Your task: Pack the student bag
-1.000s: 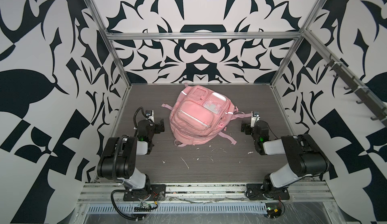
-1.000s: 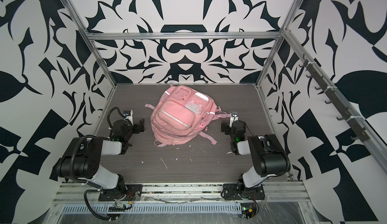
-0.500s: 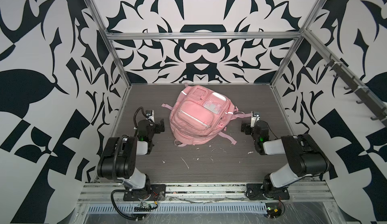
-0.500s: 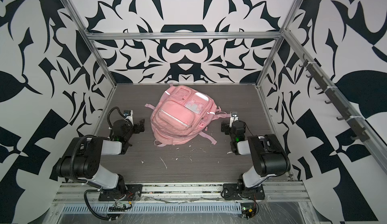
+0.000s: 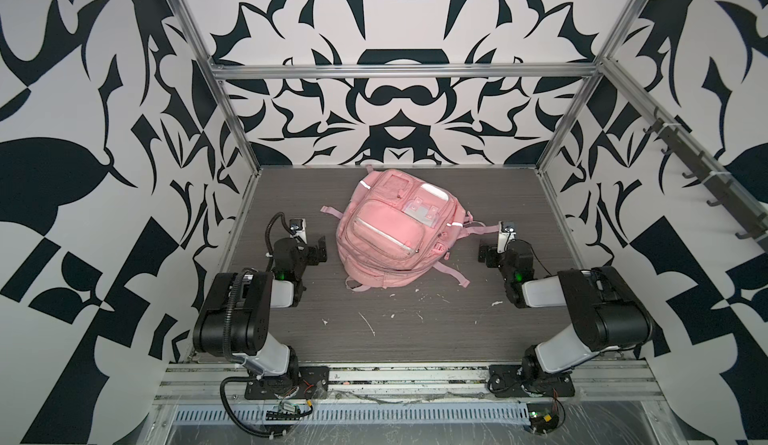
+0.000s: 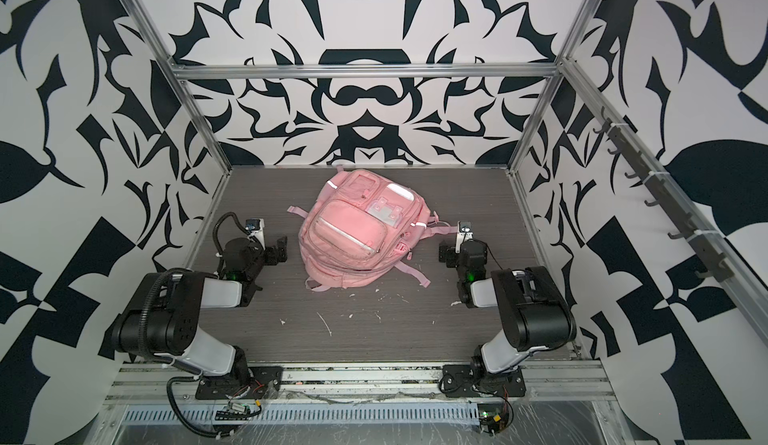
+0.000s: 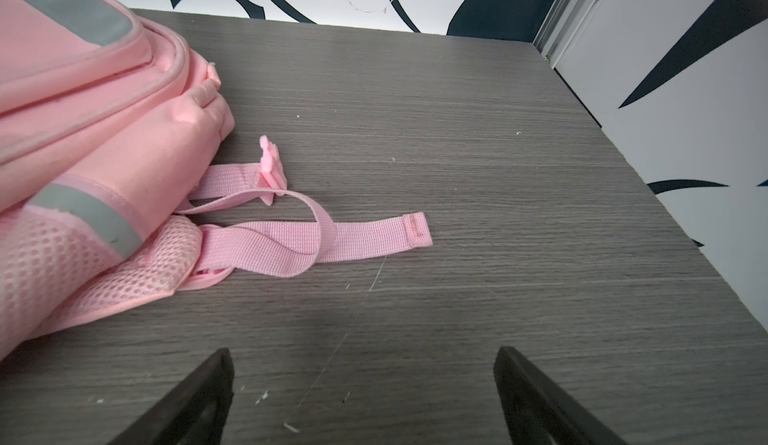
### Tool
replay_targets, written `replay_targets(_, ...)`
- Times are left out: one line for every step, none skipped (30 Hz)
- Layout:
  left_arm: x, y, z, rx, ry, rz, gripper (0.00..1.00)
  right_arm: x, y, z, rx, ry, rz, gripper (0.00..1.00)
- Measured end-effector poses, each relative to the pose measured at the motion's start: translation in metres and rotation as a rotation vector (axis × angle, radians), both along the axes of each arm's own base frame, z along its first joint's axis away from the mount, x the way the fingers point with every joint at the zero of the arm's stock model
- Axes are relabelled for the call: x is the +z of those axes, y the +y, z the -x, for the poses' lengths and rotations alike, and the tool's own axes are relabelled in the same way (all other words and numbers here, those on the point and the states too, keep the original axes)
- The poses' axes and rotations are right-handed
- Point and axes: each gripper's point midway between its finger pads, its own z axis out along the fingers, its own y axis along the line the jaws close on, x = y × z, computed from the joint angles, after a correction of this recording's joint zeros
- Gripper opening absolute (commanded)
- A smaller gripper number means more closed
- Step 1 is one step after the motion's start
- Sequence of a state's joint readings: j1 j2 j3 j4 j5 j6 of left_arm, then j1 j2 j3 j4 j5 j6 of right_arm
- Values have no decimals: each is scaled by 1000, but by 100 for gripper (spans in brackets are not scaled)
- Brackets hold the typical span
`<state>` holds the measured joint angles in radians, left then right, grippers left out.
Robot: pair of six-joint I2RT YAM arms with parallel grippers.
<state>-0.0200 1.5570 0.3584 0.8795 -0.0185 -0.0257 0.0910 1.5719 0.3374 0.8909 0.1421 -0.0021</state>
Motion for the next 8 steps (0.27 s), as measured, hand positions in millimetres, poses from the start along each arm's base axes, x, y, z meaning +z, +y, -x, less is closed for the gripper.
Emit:
replay_targets(0,0,0,0,0,0,99,0,0,0,0,0,0,100)
replay_targets(0,0,0,-1,0,0,99,0,0,0,0,0,0,100)
replay_targets(0,0,0,-1,0,-1,99,0,0,0,0,0,0,100)
replay_targets(0,0,-1,-3,0,-3,99,0,0,0,0,0,0,100)
replay_targets(0,-2,-2,-12,-1,-5,99,0,0,0,0,0,0,100)
replay_targets(1,-3,-2,-18,-3,-7,99,0,0,0,0,0,0,100)
replay_targets(2,-4,-3,-23,-5,-9,99,0,0,0,0,0,0,100)
replay_targets(3,-5,-4,-28,-8,-9,99,0,0,0,0,0,0,100)
